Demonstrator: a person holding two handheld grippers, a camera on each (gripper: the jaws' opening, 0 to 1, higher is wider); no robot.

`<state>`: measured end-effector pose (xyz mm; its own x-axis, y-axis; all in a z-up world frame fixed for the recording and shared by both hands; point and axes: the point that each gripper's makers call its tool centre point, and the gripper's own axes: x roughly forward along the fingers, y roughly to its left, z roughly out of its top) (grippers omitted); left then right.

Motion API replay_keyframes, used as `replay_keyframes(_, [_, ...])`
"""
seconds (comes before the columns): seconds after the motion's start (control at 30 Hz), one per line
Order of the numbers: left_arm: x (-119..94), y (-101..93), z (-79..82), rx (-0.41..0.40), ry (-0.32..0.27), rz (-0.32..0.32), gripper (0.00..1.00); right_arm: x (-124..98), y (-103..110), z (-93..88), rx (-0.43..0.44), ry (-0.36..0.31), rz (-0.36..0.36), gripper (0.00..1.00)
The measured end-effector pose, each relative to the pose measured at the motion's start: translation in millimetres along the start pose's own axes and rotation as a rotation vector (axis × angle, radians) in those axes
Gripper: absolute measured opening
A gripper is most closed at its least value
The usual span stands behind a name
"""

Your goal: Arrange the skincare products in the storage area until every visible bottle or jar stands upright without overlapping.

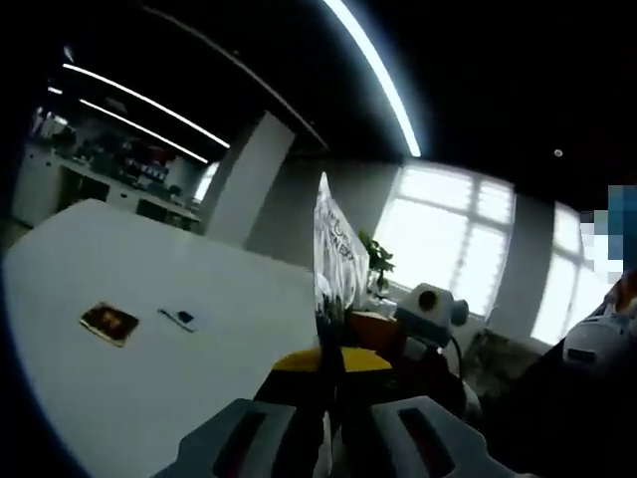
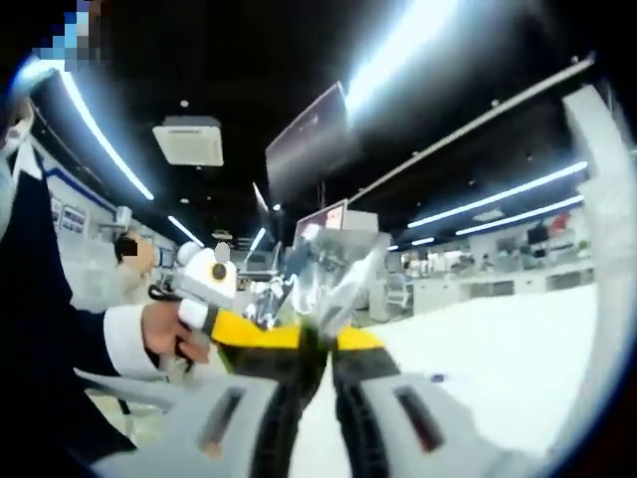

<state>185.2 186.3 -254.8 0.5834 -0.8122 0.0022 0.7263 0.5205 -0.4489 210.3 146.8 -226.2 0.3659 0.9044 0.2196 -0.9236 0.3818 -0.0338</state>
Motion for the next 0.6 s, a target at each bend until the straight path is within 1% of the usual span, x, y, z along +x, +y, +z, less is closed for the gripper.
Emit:
replay_keyframes(0.1, [2.1, -0.9, 1.9, -0.014, -0.017, 0.0, 0.01, -2.0, 2.5, -3.0, 0.026, 0.012, 0.001, 0.14])
replay_keyframes(0.17, [3.9, -0.7, 4.4, -0.052, -0.044, 0.005, 0.01, -2.8, 4.2, -4.9, 0.045, 0.019, 0.01, 0.19])
replay_keyframes(0.23, [5.5, -3.2, 4.9, -0.07, -0.057, -0.006, 0.01, -4.3, 7.9, -8.6, 0.074, 0.034, 0.016, 0.24])
replay_keyframes(0.27, [6.6, -4.7, 4.9, -0.072, -0.063, -0.009, 0.01, -6.4, 10.7, -9.9, 0.082, 0.032, 0.018, 0.25])
replay_keyframes(0.33, [8.2, -5.6, 4.6, -0.081, -0.068, -0.012, 0.02, -9.6, 12.1, -11.1, 0.107, 0.024, 0.015, 0.25])
replay_keyframes(0.4, [9.0, -7.1, 6.2, -0.096, -0.086, -0.022, 0.02, -11.2, 14.7, -13.4, 0.139, 0.015, 0.012, 0.26])
replay_keyframes(0.43, [9.5, -9.8, 8.6, -0.124, -0.109, -0.042, 0.02, -11.6, 15.2, -15.3, 0.141, 0.02, 0.012, 0.25])
replay_keyframes(0.5, [9.1, -12.6, 13.9, -0.155, -0.149, -0.068, 0.01, -11.3, 20.1, -19.1, 0.128, 0.046, 0.023, 0.22])
replay_keyframes(0.53, [8.5, -13.5, 15.7, -0.173, -0.16, -0.082, 0.01, -11.2, 22.1, -19.6, 0.12, 0.049, 0.028, 0.21])
replay_keyframes(0.6, [8.2, -12.0, 16.2, -0.171, -0.163, -0.081, 0.01, -11.0, 24.9, -19.6, 0.125, 0.049, 0.04, 0.21])
